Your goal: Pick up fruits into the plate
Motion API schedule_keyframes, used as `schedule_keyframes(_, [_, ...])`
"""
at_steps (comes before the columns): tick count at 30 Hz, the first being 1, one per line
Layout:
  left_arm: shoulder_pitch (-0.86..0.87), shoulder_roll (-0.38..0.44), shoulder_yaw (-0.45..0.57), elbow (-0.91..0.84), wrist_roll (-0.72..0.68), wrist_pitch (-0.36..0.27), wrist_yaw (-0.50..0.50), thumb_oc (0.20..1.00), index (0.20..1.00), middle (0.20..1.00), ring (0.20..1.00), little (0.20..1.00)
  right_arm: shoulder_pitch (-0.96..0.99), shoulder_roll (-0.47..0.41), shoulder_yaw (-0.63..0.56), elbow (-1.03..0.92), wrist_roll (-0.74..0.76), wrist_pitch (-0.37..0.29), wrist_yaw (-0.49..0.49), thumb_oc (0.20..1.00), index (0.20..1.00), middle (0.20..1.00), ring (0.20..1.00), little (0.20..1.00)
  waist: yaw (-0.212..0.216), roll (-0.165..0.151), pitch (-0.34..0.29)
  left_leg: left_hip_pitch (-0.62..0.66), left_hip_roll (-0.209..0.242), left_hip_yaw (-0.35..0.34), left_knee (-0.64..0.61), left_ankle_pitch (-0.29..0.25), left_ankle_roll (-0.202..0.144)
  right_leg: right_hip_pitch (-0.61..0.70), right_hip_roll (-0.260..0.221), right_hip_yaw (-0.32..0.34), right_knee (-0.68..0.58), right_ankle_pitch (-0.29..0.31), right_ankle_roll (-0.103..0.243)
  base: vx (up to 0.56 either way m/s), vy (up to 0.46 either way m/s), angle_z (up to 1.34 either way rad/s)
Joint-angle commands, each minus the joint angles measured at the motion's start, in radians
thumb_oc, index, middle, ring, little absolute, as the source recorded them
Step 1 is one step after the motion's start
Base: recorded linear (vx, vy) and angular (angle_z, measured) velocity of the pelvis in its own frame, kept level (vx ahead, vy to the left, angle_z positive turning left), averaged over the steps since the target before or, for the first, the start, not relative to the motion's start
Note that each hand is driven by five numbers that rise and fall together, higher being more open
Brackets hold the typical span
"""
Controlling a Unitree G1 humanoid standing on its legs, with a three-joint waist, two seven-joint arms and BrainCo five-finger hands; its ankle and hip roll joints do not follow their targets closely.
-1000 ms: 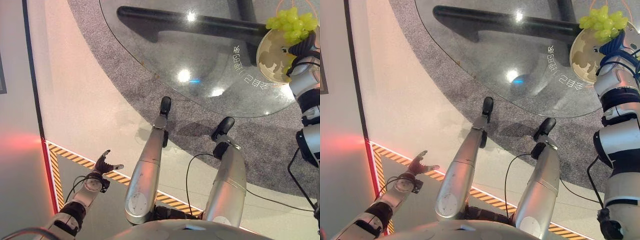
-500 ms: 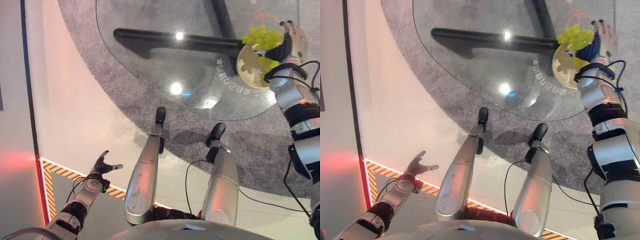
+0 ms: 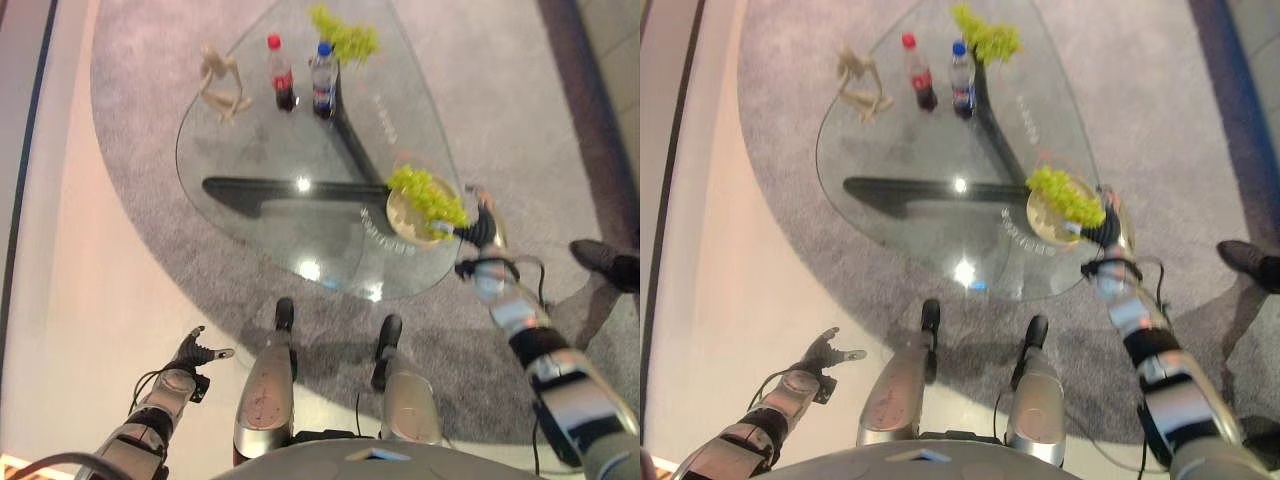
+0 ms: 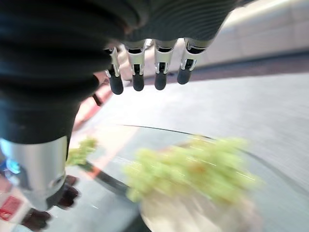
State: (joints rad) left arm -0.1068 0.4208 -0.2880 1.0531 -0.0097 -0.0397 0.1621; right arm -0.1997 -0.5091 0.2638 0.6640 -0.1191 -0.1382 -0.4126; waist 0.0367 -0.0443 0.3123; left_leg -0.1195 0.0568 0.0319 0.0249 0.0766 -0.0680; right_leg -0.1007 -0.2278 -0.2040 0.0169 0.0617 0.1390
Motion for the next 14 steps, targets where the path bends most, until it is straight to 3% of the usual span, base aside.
schedule_keyframes(1, [0.006,-0.012,0.047,0.043,0.030,0.015,-0.002,1.000,1.000,1.000,1.000,1.000,0.027,-0.010,-0.026,-0.021,-0.042,-0.057,0.012,1.000,1.000,1.000,1.000,1.000,-0.030,0.038,-0.023,0.039,-0.018,0.041,-0.037,-0.090,0.017,0.006,0.077,0.005,0.041,-0.062,-0.005,-0.02,-0.038,-0.11])
schedule_keyframes(6, [0.037,-0.021,0.083,0.085,0.052,0.036,-0.029,1.000,1.000,1.000,1.000,1.000,0.146,0.045,-0.049,0.037,-0.054,-0.058,0.013,1.000,1.000,1.000,1.000,1.000,-0.056,0.035,-0.089,0.086,-0.002,0.068,-0.053,-0.089,0.012,0.054,0.073,0.001,0.018,-0.059,-0.001,0.03,-0.030,-0.10])
schedule_keyframes(10, [0.054,-0.050,0.099,0.151,0.065,0.065,-0.046,1.000,1.000,1.000,1.000,1.000,0.192,0.093,-0.060,0.199,-0.081,-0.084,0.021,1.000,1.000,1.000,1.000,1.000,-0.072,0.039,-0.157,0.132,0.008,0.086,-0.049,-0.108,0.009,0.105,0.071,0.006,-0.001,-0.066,-0.002,0.07,-0.006,-0.14])
schedule_keyframes(14, [0.058,-0.068,0.101,0.182,0.064,0.057,-0.059,1.000,1.000,1.000,1.000,1.000,0.188,0.128,-0.052,0.353,-0.074,-0.041,0.073,1.000,1.000,1.000,1.000,1.000,-0.073,0.039,-0.182,0.162,0.013,0.090,-0.035,-0.127,0.012,0.137,0.069,0.017,0.004,-0.081,-0.006,0.05,-0.002,-0.20])
